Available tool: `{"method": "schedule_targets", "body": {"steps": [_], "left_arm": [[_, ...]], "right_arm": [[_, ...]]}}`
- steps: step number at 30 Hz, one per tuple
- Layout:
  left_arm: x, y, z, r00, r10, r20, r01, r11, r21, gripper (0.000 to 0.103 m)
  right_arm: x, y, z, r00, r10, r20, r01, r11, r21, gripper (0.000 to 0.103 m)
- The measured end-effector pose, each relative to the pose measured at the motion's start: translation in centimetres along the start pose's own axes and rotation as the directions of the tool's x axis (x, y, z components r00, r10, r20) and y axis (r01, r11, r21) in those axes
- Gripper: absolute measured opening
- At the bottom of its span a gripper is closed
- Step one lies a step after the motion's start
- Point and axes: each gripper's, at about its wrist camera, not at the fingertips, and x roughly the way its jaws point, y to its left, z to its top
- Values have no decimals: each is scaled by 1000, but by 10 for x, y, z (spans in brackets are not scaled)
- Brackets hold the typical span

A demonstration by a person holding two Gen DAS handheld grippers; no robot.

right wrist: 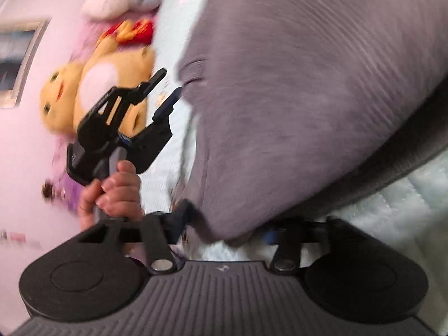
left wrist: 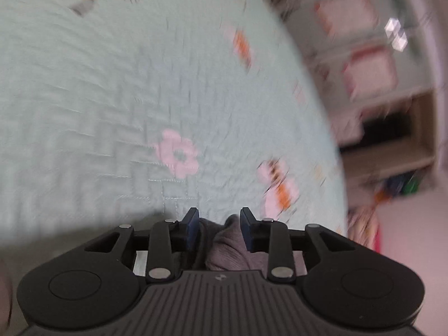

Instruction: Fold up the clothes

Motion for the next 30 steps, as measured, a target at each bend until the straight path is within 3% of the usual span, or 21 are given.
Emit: {"method": "schedule_targets", "body": {"steps": [3,5,8,10,12,14,18,24,30], "left_arm": [[-44,-10,-44,995,-32,94,31,999,10,54],[-67,-18,-77,991,-22,130,20,1000,16,56],[-103,-15,-131,981,7,193,5,998,-64,60],[-119,-11,-165,974,32,225,-6,993,-117,68],[-121,-8,-195,976,57,209,-24,988,-153,71],[-103,-9,-213,988,55,143,-30,985,-169,72],[-74,-14,-235,994,58,91,-40,981,-188,72],[-37,-14,-240,990,92,110,-65,971,-229,72],[-26,-14,-234,980,72,186,-34,979,-201,75]], "right_arm": [[-30,7,-11,999,29,-20,-30,996,-84,63],[-58,4,-17,997,73,-7,-73,993,-96,63],[-105,-7,-23,991,109,72,-100,989,-109,63],[-133,-17,-20,983,131,126,-119,988,-104,63],[-159,-32,-23,974,146,171,-130,986,-102,63],[-175,-41,-21,965,159,207,-142,985,-94,64],[-192,-52,-17,954,175,242,-158,984,-85,64],[-200,-63,-17,955,153,256,-134,987,-90,64],[-205,-70,-7,955,119,272,-94,990,-102,64]]}}
